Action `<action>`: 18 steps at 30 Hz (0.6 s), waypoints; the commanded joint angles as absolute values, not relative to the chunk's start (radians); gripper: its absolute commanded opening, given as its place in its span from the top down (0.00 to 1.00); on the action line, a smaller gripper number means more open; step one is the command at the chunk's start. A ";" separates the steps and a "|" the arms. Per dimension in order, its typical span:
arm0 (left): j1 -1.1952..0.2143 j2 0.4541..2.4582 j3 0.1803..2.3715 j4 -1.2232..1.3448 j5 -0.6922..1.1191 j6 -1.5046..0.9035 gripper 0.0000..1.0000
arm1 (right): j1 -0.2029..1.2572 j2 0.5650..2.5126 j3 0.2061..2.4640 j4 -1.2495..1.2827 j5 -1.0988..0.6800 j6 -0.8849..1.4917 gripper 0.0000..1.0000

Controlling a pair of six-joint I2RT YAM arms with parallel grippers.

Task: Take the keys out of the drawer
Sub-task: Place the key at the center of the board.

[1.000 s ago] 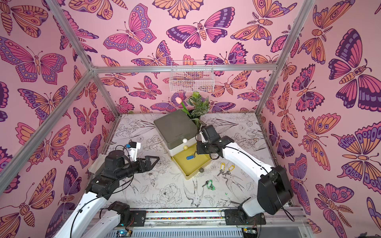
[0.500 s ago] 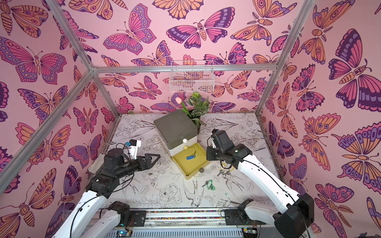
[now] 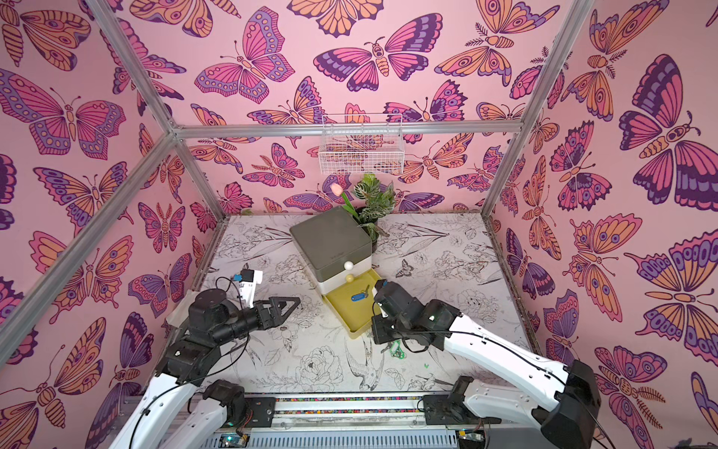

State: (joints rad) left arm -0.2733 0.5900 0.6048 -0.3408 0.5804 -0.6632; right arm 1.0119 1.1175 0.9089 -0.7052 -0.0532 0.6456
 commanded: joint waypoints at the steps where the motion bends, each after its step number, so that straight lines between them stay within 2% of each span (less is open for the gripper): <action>1: -0.265 0.579 0.591 -0.375 0.600 -0.664 0.01 | 1.079 1.153 0.892 -0.631 -0.012 0.720 0.95; 5: -0.265 0.570 0.594 -0.413 0.591 -0.654 0.01 | 1.131 1.216 0.881 -0.599 -0.001 0.730 0.95; 18: -0.265 0.534 0.575 -0.462 0.576 -0.649 0.01 | 1.139 1.367 0.809 -0.447 -0.046 0.752 0.95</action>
State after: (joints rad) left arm -0.2729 0.5423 0.5949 -0.4446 0.5823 -0.6624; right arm 1.1286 1.3502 0.8162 -0.4911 -0.0372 0.7368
